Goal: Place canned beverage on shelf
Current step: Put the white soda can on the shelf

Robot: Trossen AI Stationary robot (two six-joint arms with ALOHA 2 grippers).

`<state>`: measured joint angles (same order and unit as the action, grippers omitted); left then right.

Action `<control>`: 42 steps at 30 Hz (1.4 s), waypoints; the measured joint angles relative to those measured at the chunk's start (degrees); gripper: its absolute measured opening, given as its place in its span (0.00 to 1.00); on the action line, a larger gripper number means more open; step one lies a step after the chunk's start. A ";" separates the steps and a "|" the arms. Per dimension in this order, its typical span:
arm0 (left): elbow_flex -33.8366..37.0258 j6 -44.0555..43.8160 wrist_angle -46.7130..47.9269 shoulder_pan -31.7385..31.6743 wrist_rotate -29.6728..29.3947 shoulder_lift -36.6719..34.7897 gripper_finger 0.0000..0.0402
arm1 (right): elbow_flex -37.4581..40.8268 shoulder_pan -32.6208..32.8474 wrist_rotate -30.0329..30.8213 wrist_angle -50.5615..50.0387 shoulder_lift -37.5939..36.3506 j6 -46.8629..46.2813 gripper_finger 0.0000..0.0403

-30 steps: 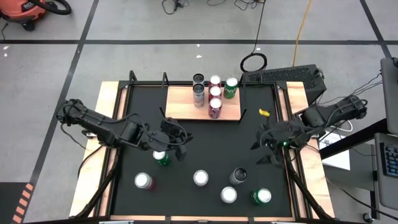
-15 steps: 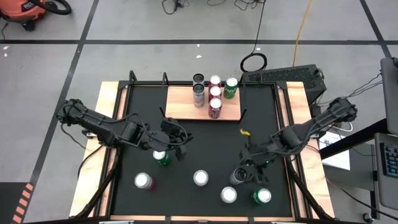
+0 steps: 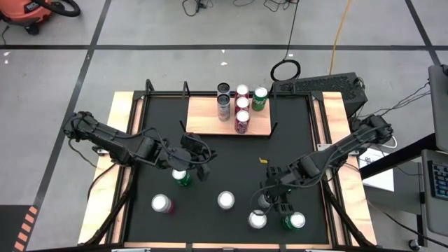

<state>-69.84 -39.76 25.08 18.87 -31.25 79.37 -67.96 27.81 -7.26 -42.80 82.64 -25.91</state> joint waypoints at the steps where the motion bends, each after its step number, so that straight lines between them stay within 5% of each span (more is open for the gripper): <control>1: 0.00 -0.03 0.02 0.00 0.00 0.00 0.18 | 0.00 -0.02 0.03 -0.16 0.62 0.00 0.95; 18: 0.00 -0.42 -0.11 0.37 0.07 0.00 0.18 | -0.04 -0.09 0.24 -0.09 2.90 -0.78 0.55; 33: 0.02 -0.01 -0.46 0.37 0.46 0.00 0.21 | -13.36 -4.34 6.03 -13.07 2.92 -3.63 0.56; 42: 0.02 13.70 -14.43 0.76 0.60 0.02 0.44 | -24.53 -10.56 9.36 -18.16 2.91 -7.56 0.57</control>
<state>-69.82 -26.06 10.65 19.64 -30.65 79.39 -92.50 17.25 2.10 -60.95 85.55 -33.48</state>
